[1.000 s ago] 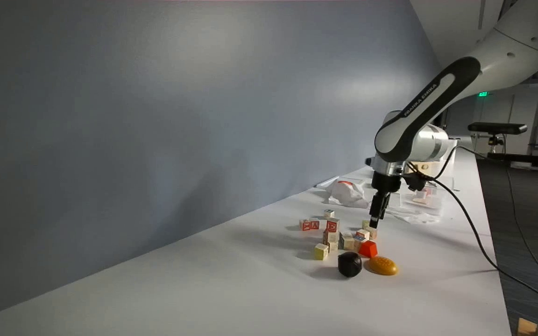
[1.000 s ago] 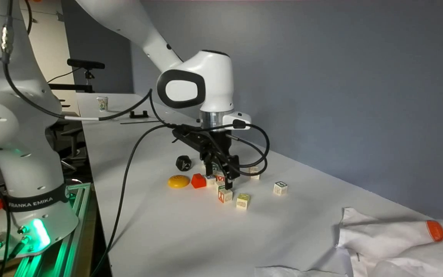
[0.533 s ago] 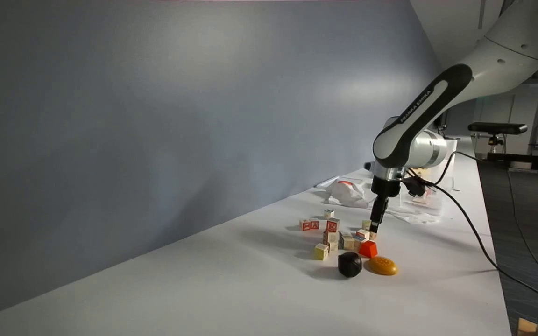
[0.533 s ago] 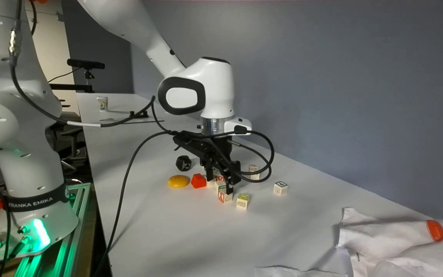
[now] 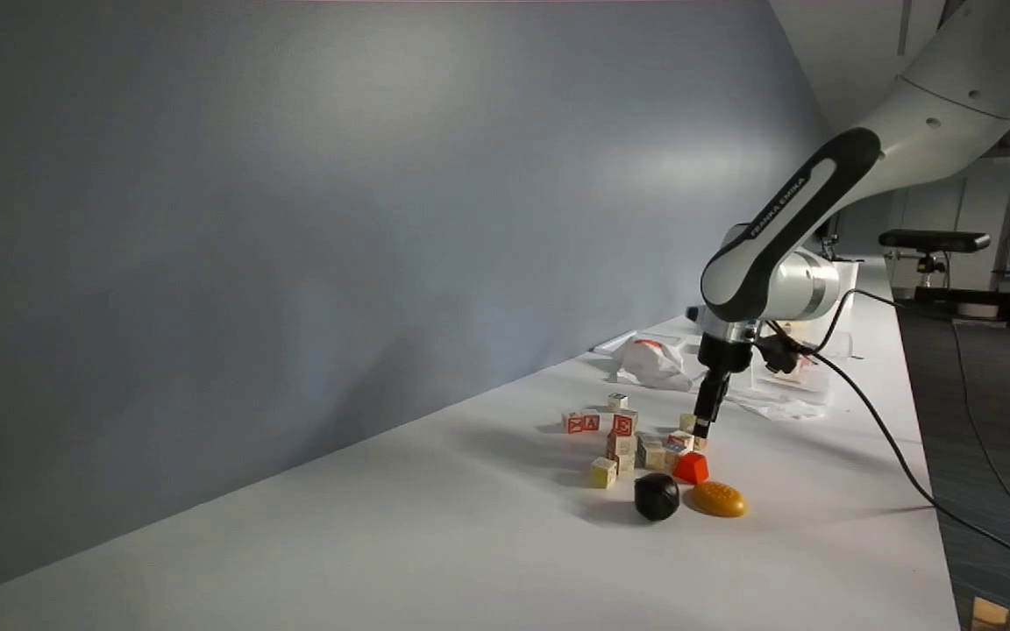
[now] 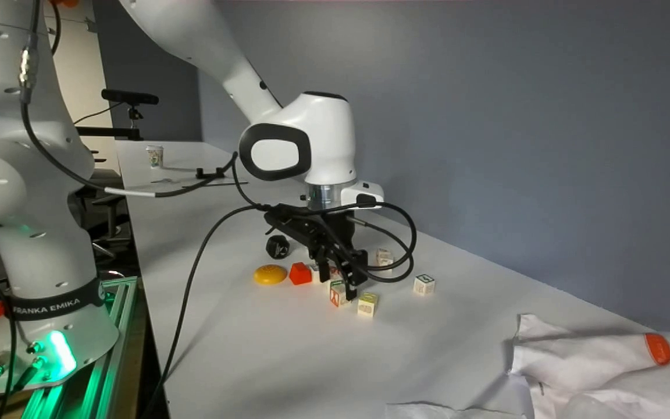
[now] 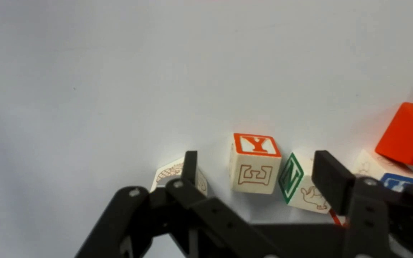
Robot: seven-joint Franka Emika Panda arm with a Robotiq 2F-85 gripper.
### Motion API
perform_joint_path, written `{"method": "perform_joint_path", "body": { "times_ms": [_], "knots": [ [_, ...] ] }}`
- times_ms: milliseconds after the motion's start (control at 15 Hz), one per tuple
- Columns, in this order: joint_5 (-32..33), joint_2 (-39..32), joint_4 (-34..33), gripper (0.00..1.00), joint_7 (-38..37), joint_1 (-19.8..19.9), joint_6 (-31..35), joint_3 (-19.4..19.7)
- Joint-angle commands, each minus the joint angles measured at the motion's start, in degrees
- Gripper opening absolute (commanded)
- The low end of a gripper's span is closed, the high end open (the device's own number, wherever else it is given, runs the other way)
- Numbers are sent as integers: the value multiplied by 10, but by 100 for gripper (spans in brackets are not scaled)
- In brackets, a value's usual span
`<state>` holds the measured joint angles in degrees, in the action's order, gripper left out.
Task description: Pick up the square objects from the counter and place them on top of the other objects
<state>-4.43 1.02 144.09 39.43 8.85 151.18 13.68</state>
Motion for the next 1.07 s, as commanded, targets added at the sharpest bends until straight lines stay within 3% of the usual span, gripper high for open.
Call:
{"method": "perform_joint_path", "body": {
  "times_ms": [0, 333, 400, 600, 867, 1000],
  "knots": [
    [14, -8, 7, 82, -24, 11, 26, -6],
    [13, -12, 6, 71, -38, 16, 33, -7],
    [11, -13, 6, 61, -38, 16, 35, -7],
    [13, -14, 7, 47, -44, 17, 36, -7],
    [11, -16, 8, 40, -45, 16, 36, -9],
    [7, -15, 8, 16, -42, 16, 38, -11]
  ]
}}
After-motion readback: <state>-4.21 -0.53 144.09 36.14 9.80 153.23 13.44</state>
